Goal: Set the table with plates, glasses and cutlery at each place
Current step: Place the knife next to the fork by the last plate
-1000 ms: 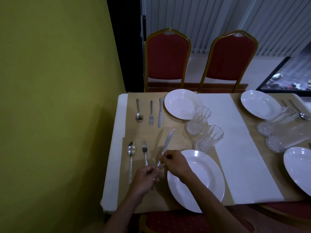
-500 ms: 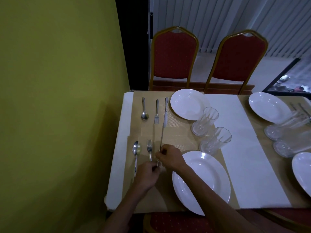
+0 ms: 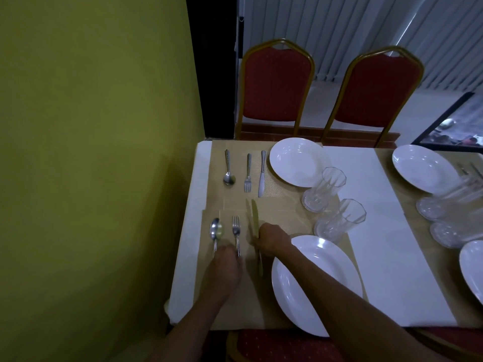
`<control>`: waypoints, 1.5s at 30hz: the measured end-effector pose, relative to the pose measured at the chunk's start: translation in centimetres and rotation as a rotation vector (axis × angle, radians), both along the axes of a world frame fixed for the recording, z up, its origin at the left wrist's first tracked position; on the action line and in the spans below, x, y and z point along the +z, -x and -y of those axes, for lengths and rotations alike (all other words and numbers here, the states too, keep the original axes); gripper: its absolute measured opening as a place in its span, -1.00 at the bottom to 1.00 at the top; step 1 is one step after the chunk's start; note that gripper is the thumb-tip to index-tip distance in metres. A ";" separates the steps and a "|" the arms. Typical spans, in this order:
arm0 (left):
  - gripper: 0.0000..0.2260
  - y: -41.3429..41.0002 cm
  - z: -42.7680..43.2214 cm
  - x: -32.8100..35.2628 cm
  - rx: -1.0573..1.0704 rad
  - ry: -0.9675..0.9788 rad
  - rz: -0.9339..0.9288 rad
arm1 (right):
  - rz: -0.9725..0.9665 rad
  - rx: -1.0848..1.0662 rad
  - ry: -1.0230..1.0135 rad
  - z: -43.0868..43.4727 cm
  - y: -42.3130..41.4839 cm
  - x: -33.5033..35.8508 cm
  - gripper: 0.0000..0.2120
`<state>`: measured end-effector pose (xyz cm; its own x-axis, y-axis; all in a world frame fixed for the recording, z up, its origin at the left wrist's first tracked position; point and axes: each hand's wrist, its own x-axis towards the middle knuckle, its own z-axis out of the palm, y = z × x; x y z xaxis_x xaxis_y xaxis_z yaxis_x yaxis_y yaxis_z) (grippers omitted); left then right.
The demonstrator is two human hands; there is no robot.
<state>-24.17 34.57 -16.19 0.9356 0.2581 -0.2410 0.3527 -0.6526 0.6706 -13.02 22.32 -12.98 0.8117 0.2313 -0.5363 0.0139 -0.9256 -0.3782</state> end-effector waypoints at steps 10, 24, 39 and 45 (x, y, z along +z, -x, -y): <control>-0.86 -0.9 0.6 -1.1 -0.064 -0.104 0.017 | -0.003 -0.068 0.045 0.0 -0.9 -1.3 -0.71; -0.89 -0.7 0.3 -2.1 -0.062 -0.115 0.070 | -0.021 -0.126 0.018 0.4 -1.5 -1.1 -0.58; -0.91 -0.7 0.5 -1.3 -0.012 -0.099 0.017 | 0.006 -0.145 -0.026 0.3 -0.3 -0.2 -0.56; -0.95 -0.3 0.3 -0.5 0.048 -0.084 0.004 | -0.002 -0.207 -0.102 0.9 1.9 0.2 -0.76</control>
<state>-23.88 34.28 -16.74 0.9227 0.3213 -0.2129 0.3821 -0.6888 0.6160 -14.97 21.37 -12.80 0.8467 0.1126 -0.5201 -0.1734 -0.8656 -0.4698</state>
